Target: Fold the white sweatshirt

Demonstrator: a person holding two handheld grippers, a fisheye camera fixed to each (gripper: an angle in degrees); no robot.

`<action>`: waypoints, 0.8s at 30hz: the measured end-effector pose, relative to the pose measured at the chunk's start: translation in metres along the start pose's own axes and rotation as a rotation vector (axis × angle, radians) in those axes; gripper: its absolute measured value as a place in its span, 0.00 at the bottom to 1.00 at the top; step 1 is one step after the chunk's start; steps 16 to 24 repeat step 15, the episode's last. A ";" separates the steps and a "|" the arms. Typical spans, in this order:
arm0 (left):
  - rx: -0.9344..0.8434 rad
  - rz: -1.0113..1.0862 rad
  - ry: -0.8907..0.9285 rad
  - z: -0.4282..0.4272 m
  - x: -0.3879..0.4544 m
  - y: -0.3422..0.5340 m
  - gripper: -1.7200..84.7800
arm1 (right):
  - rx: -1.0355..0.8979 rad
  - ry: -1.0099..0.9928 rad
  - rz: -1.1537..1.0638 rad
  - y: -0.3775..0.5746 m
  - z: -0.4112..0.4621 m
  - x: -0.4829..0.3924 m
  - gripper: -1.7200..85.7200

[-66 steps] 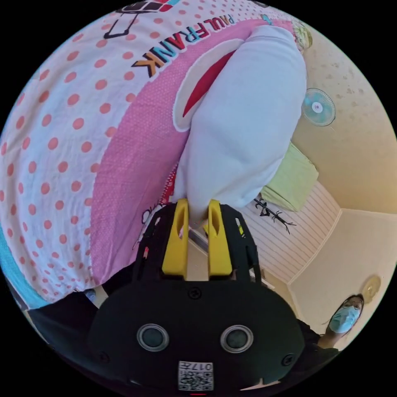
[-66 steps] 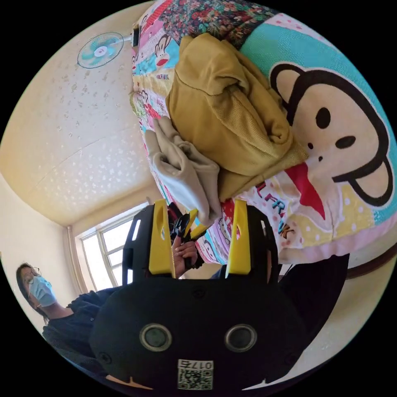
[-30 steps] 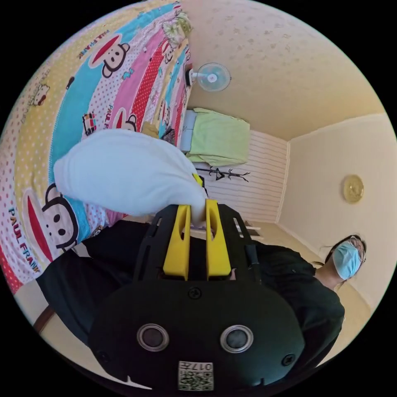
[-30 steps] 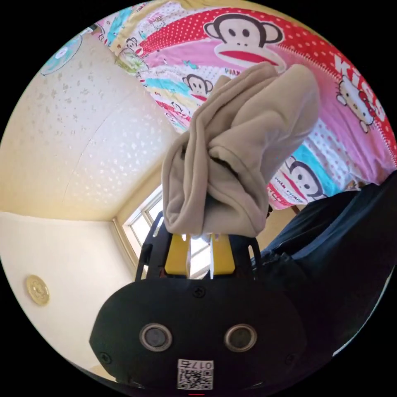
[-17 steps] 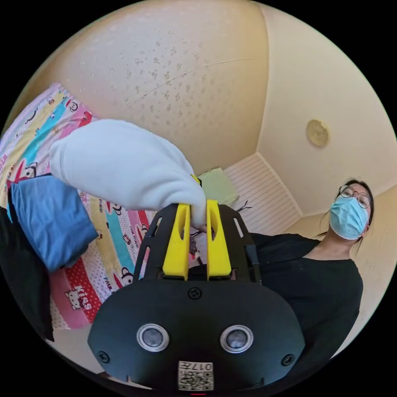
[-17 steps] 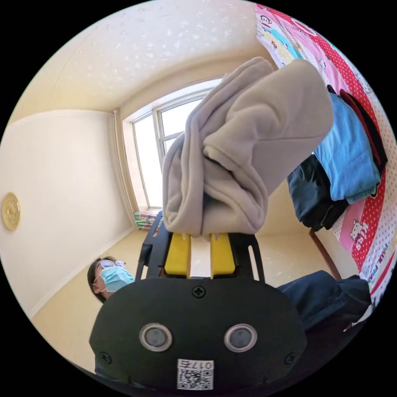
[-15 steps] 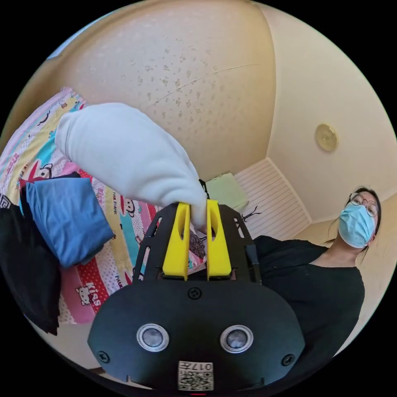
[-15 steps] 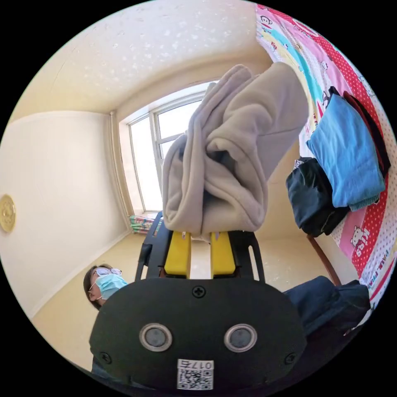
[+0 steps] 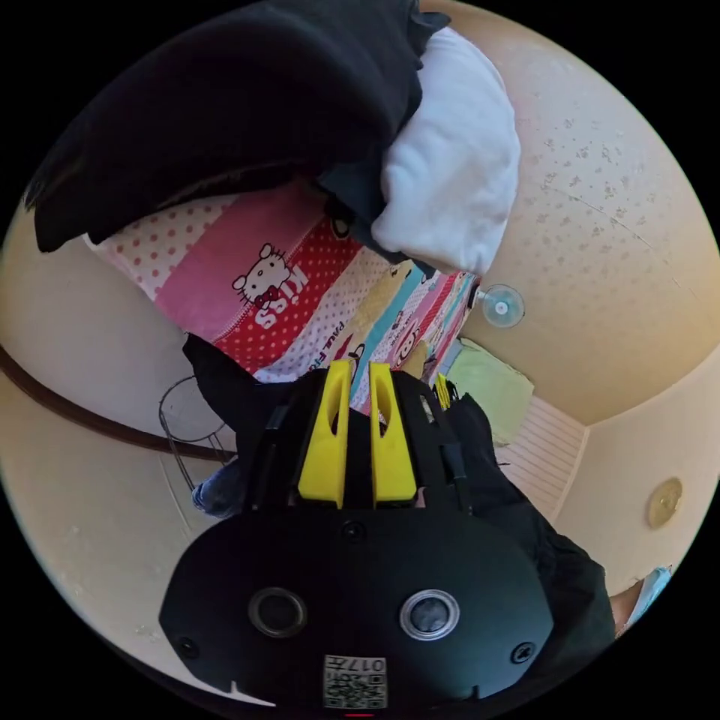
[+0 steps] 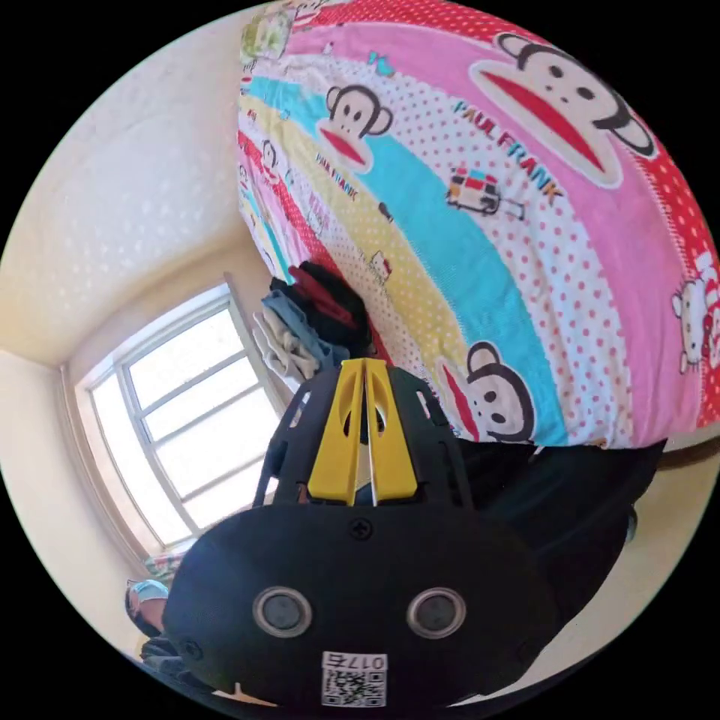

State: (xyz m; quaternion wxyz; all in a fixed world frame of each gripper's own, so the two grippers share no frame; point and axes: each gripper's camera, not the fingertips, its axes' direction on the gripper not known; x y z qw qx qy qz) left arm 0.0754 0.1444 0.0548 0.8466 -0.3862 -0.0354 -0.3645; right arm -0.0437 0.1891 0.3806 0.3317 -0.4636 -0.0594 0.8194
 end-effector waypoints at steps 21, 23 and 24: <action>-0.018 0.711 -0.559 0.152 0.248 0.008 0.08 | 0.581 0.765 -0.862 0.132 -0.160 -0.226 0.02; -0.018 0.711 -0.559 0.152 0.248 0.008 0.08 | 0.581 0.765 -0.862 0.132 -0.160 -0.226 0.02; -0.018 0.711 -0.559 0.152 0.248 0.008 0.08 | 0.581 0.765 -0.862 0.132 -0.160 -0.226 0.02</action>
